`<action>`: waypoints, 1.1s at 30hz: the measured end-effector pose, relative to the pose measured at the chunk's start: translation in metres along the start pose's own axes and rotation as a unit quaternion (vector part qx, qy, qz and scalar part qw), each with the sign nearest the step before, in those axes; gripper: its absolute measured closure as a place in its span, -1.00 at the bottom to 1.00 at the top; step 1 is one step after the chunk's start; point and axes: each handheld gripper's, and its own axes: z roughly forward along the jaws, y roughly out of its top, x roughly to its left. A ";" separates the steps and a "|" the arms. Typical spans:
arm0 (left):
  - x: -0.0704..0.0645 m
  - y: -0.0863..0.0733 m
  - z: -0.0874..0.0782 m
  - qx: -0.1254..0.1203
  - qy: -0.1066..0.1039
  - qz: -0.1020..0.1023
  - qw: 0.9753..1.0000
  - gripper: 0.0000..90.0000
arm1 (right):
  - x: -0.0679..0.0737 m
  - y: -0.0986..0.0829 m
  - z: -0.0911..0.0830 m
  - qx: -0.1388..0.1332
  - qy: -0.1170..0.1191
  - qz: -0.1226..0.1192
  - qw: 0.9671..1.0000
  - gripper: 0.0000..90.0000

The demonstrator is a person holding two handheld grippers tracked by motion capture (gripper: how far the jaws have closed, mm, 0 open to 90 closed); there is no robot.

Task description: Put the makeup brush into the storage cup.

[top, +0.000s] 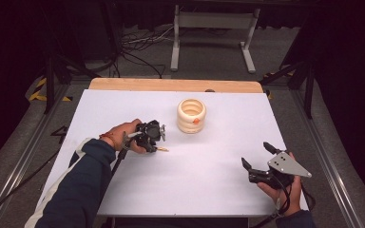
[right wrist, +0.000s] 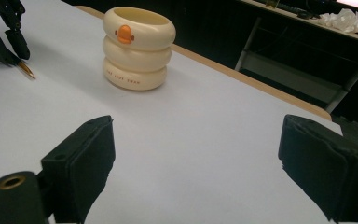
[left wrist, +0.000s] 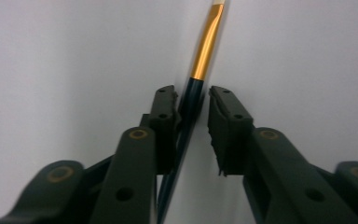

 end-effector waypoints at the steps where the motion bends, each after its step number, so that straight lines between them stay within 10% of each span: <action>1: 0.001 0.002 0.000 0.011 -0.005 -0.005 1.000 0.70 | 0.000 0.000 0.000 0.001 0.000 -0.001 1.000 -0.74; 16: -0.008 0.007 -0.001 0.028 0.017 -0.015 0.999 0.84 | 0.000 0.001 0.000 0.003 -0.002 -0.001 1.000 -0.74; 33: -0.009 -0.006 -0.026 -0.056 0.062 -0.049 0.995 0.84 | 0.000 0.001 -0.001 0.004 -0.004 0.003 1.000 -0.74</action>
